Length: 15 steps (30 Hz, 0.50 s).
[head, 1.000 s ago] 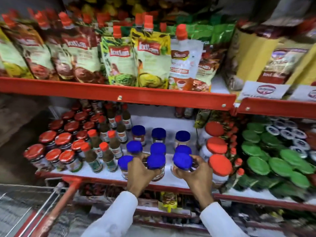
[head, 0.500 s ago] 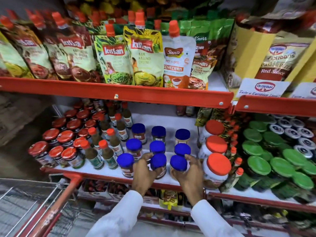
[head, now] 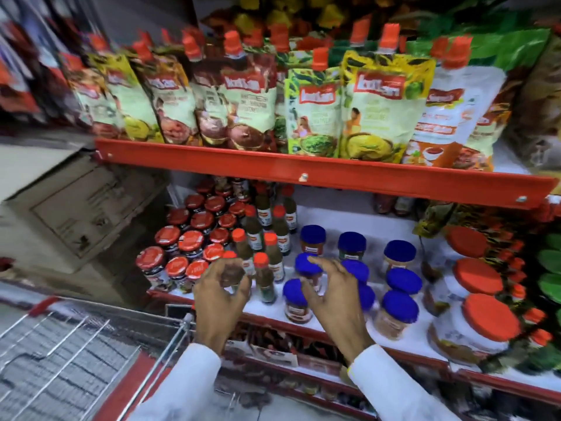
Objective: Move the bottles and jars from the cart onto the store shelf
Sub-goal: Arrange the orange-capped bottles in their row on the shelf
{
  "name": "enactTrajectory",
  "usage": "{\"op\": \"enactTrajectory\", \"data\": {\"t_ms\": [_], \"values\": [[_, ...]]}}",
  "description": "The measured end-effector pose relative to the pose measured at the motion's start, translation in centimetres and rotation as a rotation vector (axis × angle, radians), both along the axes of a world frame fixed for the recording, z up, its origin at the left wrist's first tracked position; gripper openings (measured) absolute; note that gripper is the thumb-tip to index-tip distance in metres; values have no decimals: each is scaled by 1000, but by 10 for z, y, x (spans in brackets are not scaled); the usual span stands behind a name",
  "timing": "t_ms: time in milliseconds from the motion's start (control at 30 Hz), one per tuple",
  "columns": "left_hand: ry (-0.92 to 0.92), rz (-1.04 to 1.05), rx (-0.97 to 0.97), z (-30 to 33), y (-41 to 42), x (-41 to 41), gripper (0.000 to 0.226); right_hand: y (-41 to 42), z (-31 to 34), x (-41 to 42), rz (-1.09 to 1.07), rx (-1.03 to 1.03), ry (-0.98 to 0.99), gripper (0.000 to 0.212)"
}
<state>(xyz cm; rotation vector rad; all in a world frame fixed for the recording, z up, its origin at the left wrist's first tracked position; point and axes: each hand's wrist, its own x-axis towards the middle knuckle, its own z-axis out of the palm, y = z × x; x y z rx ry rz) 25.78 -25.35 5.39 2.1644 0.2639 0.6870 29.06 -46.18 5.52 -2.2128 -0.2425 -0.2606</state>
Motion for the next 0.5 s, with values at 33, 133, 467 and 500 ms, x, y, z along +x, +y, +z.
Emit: {"op": "enactTrajectory", "data": {"t_ms": [33, 133, 467, 500], "values": [[4, 14, -19, -3, 11, 2, 23, 14, 1, 5, 15, 14, 7, 40], [20, 25, -69, -11, 34, 16, 24, 52, 3, 20, 39, 25, 37, 37], [157, -57, -111, -27, 59, 54, 42, 117, -21, 52, -143, 32, 157, 31], [158, -71, -125, -27, 61, 56, 42, 118, -22, 53, -148, 44, 156, 30]]}}
